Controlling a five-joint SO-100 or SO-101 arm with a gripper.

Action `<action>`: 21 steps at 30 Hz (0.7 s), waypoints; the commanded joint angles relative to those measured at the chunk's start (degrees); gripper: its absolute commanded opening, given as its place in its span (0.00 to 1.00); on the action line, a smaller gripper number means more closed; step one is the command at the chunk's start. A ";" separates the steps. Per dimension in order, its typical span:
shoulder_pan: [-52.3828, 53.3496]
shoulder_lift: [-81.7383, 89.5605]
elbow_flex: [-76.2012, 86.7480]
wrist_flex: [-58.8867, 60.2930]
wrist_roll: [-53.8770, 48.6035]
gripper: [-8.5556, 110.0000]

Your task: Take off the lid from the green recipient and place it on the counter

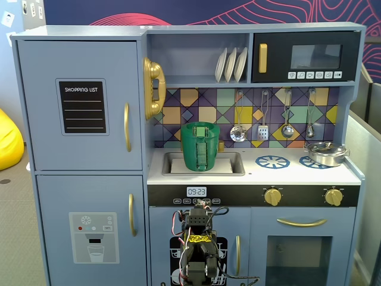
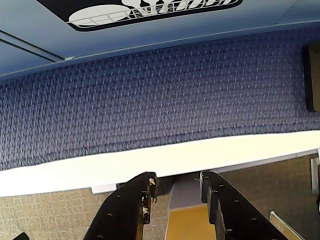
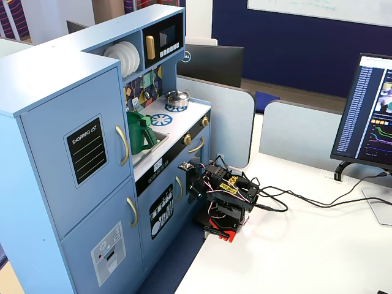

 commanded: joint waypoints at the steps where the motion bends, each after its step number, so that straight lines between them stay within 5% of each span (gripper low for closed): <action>1: 2.81 -0.53 -0.35 10.63 0.00 0.07; 13: 5.19 -1.41 -2.55 3.43 -2.20 0.07; 21: 4.75 -18.19 -39.73 -10.63 -9.49 0.07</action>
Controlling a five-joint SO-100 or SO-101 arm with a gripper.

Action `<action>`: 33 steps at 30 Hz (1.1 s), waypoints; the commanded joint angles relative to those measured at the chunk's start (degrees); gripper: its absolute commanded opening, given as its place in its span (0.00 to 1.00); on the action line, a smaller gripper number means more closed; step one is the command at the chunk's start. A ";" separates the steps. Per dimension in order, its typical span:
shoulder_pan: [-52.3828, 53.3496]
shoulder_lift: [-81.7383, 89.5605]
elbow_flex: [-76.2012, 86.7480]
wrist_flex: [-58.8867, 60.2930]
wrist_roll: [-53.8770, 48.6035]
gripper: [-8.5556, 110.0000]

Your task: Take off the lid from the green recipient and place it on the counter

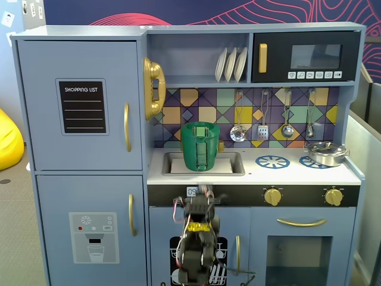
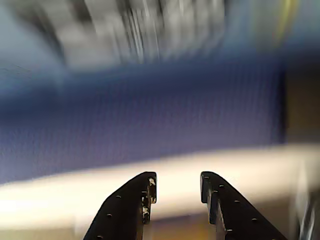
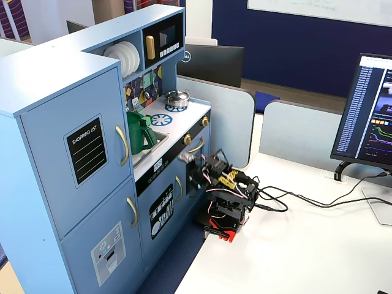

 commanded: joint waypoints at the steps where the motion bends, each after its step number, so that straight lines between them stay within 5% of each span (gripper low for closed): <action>1: 0.26 -8.17 -26.37 -3.78 -3.34 0.09; 7: 0.09 -11.87 -43.77 -14.15 -1.23 0.32; 13: 0.62 -14.33 -44.65 -28.04 -1.93 0.42; 33: 1.05 -36.21 -55.20 -44.21 -2.37 0.41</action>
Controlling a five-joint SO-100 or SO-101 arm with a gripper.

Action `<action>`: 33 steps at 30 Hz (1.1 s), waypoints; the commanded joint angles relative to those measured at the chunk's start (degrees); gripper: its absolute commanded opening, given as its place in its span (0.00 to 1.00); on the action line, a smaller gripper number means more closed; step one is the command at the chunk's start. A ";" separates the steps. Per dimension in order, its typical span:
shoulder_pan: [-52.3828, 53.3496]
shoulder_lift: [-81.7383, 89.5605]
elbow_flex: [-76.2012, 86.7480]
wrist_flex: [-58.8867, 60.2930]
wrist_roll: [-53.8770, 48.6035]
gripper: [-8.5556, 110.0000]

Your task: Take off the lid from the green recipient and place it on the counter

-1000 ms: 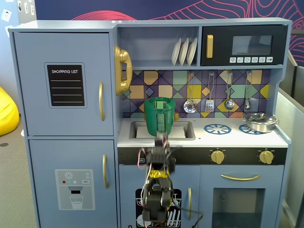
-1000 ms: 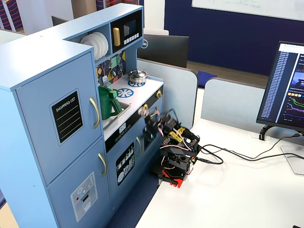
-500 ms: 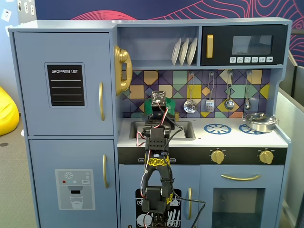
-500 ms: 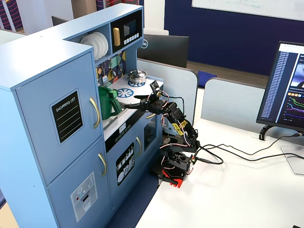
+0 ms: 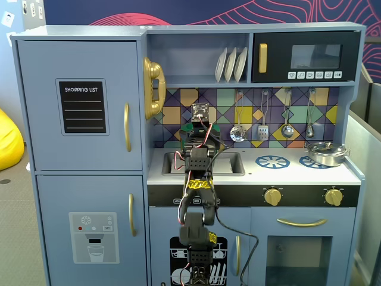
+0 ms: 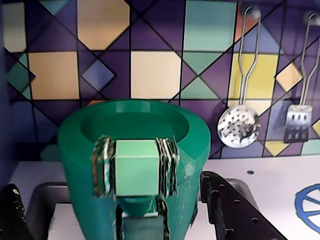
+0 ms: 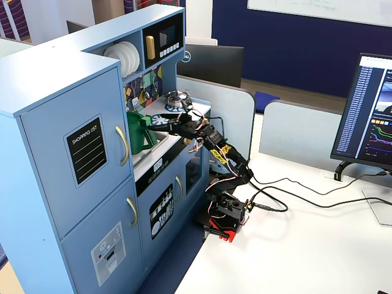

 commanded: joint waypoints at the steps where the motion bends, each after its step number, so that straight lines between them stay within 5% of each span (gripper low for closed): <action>1: 1.32 -4.75 -5.80 -3.43 -0.18 0.41; 33: -0.44 -18.28 -13.71 -6.15 1.67 0.36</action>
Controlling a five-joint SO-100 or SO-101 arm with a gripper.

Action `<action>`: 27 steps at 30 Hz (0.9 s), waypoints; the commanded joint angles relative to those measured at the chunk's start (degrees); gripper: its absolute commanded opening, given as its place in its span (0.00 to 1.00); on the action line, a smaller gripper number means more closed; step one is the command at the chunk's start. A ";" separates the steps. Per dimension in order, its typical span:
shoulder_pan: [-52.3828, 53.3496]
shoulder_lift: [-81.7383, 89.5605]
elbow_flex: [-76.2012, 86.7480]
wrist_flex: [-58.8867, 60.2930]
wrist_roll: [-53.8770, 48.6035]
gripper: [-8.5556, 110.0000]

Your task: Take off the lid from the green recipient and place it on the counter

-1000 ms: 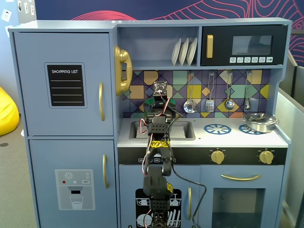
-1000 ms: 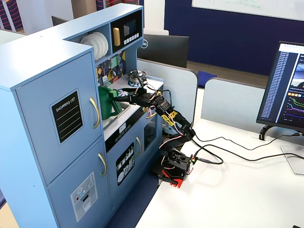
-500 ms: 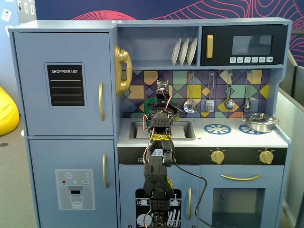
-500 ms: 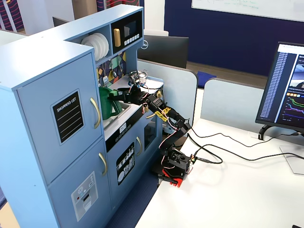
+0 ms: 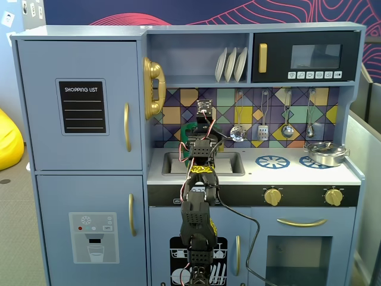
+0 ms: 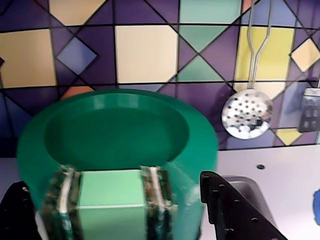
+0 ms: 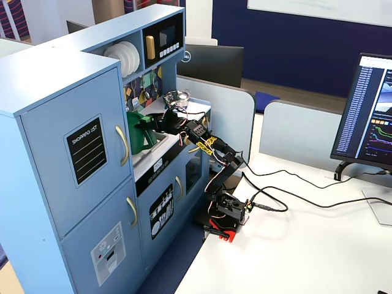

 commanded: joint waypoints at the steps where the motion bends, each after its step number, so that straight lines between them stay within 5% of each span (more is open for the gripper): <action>1: -0.97 0.18 -4.22 -0.53 0.79 0.35; 5: -3.08 1.41 -4.04 3.52 0.44 0.07; 27: -1.85 2.02 -9.14 -1.93 -3.25 0.07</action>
